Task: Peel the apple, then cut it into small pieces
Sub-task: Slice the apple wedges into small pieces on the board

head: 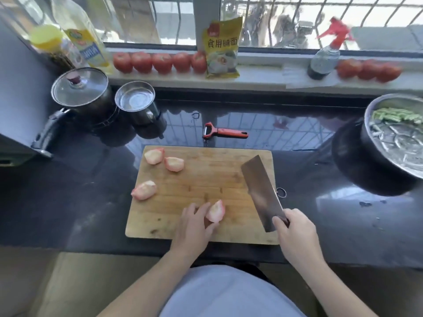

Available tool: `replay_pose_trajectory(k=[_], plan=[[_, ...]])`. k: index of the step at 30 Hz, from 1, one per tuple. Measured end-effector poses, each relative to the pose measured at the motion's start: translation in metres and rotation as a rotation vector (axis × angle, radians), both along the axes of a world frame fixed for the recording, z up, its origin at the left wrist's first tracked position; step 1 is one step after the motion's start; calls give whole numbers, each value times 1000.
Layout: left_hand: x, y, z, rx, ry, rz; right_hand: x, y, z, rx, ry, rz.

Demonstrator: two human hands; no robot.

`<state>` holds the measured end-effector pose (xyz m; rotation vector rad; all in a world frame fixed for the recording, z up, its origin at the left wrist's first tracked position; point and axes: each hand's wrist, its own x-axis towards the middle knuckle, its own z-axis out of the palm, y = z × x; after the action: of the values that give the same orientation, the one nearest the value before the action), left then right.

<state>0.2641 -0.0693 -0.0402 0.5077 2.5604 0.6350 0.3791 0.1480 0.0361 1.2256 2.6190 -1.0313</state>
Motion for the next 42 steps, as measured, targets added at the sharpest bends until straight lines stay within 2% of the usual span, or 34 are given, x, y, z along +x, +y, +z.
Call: replay_pose_trajectory(k=[5, 7, 10, 14, 20, 24, 34, 42], plan=[[-4, 3, 5, 76, -353, 177, -1, -24, -4, 33, 80, 133], [-9, 6, 6, 152, -476, 263, 4, -42, -11, 126, 89, 219], [-14, 12, 11, 236, -579, 377, 7, -60, -23, 249, -18, 292], [-22, 20, 13, 245, -575, 440, 3, -70, -23, 302, -36, 285], [-19, 17, 4, 278, -426, 375, 8, -79, -15, 330, -46, 391], [-17, 20, 2, 275, -491, 456, 9, -78, -16, 346, -6, 485], [-17, 28, -4, 297, -632, 703, 14, -72, -31, 496, -15, 544], [-23, 34, -1, 273, -667, 694, 19, -65, -36, 528, -8, 590]])
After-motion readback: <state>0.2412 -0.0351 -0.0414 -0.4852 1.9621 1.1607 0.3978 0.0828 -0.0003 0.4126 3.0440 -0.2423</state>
